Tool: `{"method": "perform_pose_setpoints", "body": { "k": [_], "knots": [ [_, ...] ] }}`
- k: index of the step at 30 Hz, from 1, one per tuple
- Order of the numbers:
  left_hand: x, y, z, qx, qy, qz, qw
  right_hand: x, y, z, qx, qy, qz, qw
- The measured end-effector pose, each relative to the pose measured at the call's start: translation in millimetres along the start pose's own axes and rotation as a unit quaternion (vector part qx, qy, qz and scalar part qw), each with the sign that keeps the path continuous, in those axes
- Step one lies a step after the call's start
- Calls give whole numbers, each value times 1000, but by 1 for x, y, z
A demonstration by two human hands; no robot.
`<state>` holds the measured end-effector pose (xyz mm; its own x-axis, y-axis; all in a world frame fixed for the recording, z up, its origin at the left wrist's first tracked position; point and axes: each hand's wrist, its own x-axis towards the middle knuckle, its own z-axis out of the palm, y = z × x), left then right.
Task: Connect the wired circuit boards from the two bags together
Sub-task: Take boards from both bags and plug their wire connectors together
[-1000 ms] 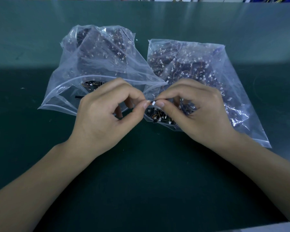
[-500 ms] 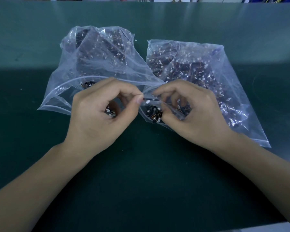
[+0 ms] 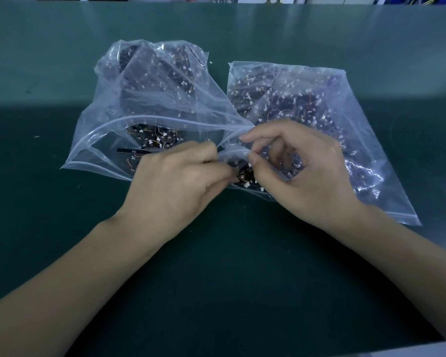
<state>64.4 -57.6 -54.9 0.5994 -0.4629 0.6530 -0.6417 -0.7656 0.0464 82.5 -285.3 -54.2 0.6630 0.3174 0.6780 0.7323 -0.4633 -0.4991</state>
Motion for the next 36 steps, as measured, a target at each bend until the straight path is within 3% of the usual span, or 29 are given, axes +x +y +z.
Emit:
{"method": "perform_pose_setpoints", "body": {
  "k": [3,7,10,14,23,31,36],
  "knots": [
    [-1,3,-1,-2,-48,-6,999,-1,0,1,6,-6,5,1000],
    [-1,1,-5,-129,-3,-120,984,0,0,0,2,1,7,1000],
    [0,-10,-10,-65,5,-182,981,0,0,-1,9,1,8,1000],
    [-3,-23,-12,25,-49,-191,980,0,0,-1,8,-3,10,1000],
    [-5,-38,-13,0,-122,-248,961,-1,0,-1,6,-9,14,1000],
    [-6,-41,-13,9,-116,-243,963,-1,-1,0,7,-9,11,1000],
    [-6,-44,-11,-46,-93,-230,968,0,0,-1,3,-11,3,1000]
  ]
}}
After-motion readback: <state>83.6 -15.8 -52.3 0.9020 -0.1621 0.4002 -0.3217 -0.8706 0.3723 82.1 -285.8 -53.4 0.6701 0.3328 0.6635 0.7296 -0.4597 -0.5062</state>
